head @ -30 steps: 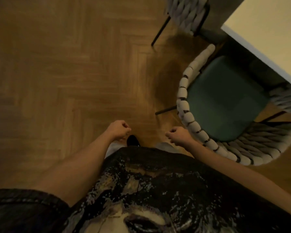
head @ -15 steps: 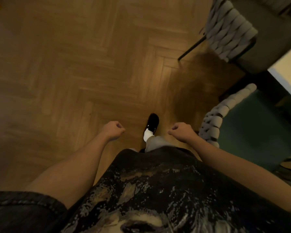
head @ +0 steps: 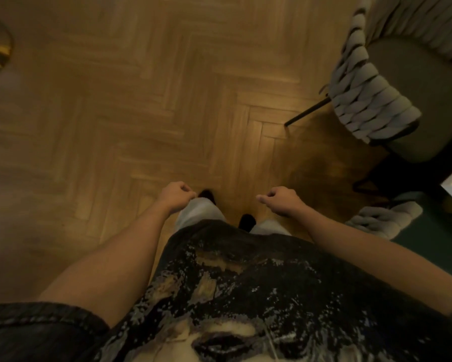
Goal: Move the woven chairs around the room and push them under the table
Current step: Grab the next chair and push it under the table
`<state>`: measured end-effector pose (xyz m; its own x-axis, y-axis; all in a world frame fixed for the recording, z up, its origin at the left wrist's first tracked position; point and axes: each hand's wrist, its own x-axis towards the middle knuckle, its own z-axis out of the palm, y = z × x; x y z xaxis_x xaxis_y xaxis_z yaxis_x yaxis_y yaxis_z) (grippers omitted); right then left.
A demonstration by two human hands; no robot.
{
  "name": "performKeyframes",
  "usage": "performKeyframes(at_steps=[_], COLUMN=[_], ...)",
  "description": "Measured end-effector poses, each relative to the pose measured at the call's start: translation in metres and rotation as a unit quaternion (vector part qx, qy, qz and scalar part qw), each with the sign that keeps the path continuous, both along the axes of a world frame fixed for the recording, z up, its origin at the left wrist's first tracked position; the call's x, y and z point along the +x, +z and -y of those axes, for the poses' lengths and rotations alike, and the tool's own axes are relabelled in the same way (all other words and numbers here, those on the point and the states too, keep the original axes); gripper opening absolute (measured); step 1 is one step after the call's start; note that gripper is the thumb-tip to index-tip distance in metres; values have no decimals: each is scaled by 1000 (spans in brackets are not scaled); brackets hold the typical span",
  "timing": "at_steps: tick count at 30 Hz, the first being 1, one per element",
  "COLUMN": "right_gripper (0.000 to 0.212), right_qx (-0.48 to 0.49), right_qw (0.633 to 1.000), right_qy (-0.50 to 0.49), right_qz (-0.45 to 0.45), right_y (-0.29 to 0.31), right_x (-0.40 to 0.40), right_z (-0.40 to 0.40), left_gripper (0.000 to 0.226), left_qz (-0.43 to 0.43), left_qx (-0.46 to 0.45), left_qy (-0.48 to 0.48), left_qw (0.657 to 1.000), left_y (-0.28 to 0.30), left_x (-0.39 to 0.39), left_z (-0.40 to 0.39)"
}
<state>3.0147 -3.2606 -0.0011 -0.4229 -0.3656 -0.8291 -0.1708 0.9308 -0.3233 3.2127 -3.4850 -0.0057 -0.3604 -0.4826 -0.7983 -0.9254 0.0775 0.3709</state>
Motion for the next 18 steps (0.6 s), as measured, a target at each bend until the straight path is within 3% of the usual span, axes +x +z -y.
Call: performKeyframes(at_steps=[8, 14, 18], right_gripper=[46, 32, 34], right_qx=[-5, -10, -16], right_qw=[997, 991, 985], right_qy=[-81, -136, -170], right_qz=[-7, -6, -11], right_y=[-7, 2, 4], right_x=[-86, -140, -168], right_z=[103, 176, 214], left_gripper=[10, 12, 7], left_qz=[-3, -11, 10], left_qx=[19, 64, 73], left_qy=[-39, -54, -78], left_qw=[999, 996, 994], left_y=[-10, 6, 11], left_x=[-108, -185, -231], left_z=[126, 209, 255])
